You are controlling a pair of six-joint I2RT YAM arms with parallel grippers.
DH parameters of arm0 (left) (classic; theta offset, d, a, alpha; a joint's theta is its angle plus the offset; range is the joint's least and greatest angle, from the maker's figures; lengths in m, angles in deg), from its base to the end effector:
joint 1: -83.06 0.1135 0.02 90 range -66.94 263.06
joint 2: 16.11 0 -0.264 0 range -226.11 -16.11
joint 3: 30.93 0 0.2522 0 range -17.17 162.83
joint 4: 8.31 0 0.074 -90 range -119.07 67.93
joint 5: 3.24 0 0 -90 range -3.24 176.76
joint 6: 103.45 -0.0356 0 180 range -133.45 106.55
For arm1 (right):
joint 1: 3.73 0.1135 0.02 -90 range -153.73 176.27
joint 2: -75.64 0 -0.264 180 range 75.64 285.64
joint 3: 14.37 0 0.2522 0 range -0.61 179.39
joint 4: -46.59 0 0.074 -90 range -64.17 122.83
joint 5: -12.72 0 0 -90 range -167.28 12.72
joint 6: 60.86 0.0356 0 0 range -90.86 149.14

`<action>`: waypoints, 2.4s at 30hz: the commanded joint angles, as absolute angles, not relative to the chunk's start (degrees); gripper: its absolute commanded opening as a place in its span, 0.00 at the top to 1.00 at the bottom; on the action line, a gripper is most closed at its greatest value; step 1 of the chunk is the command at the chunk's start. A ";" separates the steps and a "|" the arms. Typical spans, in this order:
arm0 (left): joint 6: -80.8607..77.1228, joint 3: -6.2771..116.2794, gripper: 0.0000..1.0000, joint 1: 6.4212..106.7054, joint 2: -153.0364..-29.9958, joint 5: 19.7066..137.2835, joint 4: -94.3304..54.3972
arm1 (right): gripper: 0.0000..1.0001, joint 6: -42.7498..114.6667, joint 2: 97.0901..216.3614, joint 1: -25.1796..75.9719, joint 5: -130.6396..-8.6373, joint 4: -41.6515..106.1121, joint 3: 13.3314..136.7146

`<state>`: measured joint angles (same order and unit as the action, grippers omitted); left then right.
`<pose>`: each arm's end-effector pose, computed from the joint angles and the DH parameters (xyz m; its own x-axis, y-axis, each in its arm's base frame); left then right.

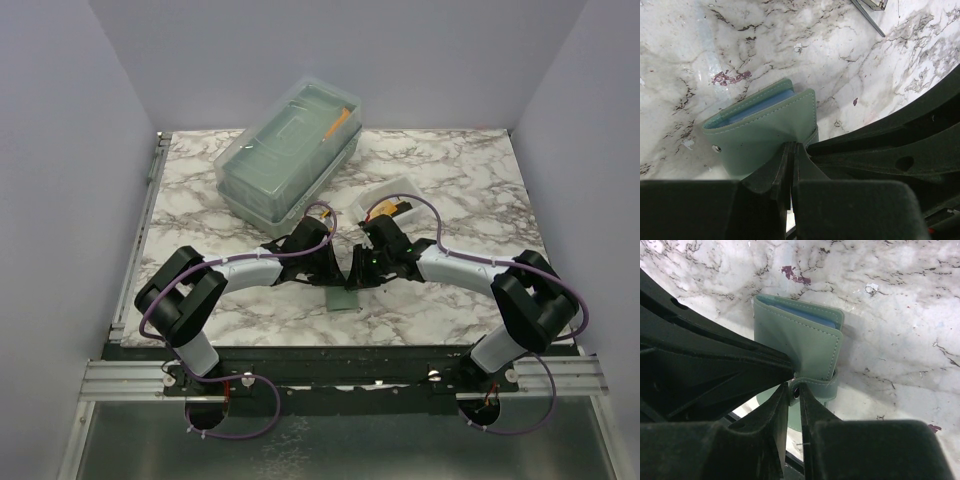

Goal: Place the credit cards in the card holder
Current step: Close the card holder at the center of the board.

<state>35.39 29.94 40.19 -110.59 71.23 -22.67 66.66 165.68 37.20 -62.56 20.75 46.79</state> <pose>0.2304 -0.2268 0.1566 -0.9507 -0.1072 -0.2909 0.1080 0.7650 -0.6350 0.2235 0.2058 0.1672 -0.9426 -0.0377 -0.3318 -0.2149 0.8290 0.5163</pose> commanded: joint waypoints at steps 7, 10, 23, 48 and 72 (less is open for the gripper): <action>33.99 28.13 0.99 39.81 -111.12 72.34 -25.59 | 0.76 67.50 166.20 37.62 -61.63 22.09 45.82; 34.09 28.17 0.99 39.79 -111.11 72.28 -25.62 | 0.79 67.96 165.49 37.64 -62.20 22.82 45.20; 34.33 27.82 0.99 39.74 -110.80 72.27 -25.59 | 1.00 70.54 164.17 37.66 -64.33 25.25 43.66; 34.03 27.13 0.85 40.93 -103.11 76.98 -32.07 | 1.00 76.28 165.16 37.79 -71.10 25.33 40.23; 35.23 25.49 0.98 40.95 -108.12 74.79 -26.38 | 1.00 82.96 168.61 47.74 -84.65 22.57 38.60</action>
